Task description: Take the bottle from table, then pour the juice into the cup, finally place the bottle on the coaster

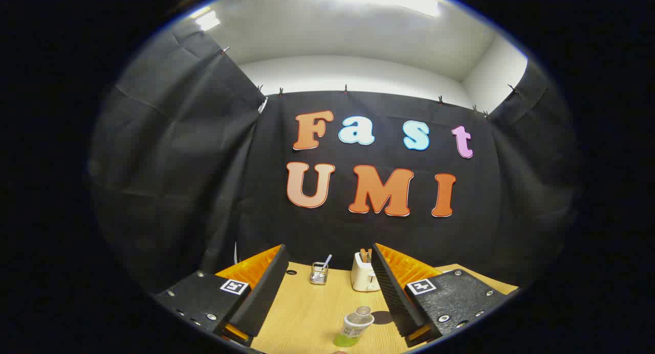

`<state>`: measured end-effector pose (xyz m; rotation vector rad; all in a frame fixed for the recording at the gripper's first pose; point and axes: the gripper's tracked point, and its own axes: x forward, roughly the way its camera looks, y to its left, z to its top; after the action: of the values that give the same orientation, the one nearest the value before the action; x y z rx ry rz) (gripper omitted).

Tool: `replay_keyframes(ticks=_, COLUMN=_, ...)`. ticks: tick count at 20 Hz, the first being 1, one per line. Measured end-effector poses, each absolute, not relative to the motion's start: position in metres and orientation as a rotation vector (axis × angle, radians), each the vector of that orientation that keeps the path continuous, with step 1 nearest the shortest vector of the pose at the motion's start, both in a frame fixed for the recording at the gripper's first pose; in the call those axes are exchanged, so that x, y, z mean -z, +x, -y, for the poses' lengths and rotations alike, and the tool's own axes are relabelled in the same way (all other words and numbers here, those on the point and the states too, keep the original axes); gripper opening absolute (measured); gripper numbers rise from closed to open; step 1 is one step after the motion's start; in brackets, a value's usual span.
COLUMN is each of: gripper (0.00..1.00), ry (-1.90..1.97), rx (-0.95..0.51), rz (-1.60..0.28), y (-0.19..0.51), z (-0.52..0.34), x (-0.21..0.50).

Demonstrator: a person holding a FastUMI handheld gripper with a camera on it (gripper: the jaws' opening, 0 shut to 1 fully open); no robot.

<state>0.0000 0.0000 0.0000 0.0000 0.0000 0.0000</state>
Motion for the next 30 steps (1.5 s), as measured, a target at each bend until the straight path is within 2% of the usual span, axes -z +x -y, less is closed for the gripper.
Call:
replay_keyframes(ticks=6, gripper=0.96, ry=-0.046, rx=0.105, rz=-0.009, y=0.0, z=0.04, x=0.005)
replay_keyframes(ticks=16, gripper=0.96, ry=-0.035, rx=0.123, rz=0.007, y=0.005, z=0.051, x=0.006)
replay_keyframes(ticks=21, gripper=0.97, ry=-0.036, rx=0.201, rz=0.021, y=0.003, z=0.064, x=0.02)
replay_keyframes(ticks=30, gripper=0.97, ry=-0.144, rx=0.256, rz=-0.059, y=0.007, z=0.067, x=0.101)
